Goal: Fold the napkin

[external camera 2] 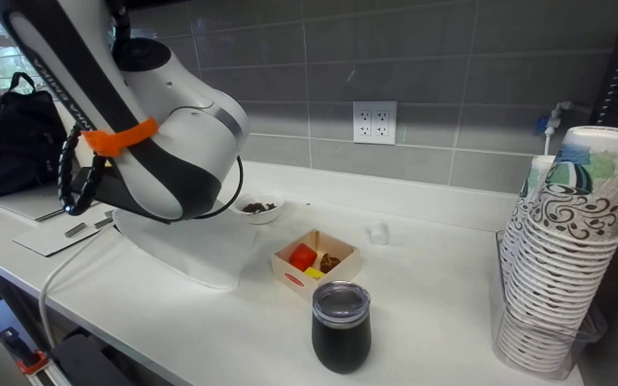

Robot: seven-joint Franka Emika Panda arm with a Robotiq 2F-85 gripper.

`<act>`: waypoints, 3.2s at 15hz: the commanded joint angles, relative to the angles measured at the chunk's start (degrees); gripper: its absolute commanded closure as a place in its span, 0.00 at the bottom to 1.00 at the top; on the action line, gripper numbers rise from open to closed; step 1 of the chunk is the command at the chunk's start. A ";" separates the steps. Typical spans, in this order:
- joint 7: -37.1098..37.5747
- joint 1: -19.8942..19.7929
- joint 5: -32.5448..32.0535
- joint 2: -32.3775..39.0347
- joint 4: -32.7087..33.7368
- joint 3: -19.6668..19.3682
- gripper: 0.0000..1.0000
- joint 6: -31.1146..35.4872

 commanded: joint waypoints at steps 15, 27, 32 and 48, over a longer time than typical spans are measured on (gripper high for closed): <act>-1.04 6.70 -0.30 28.16 14.09 5.06 1.00 2.21; -4.05 2.85 -0.36 25.82 11.75 -1.35 1.00 4.98; -11.20 5.02 3.24 22.70 10.56 -6.64 1.00 9.96; -17.61 1.94 4.43 19.54 1.16 -16.22 1.00 9.62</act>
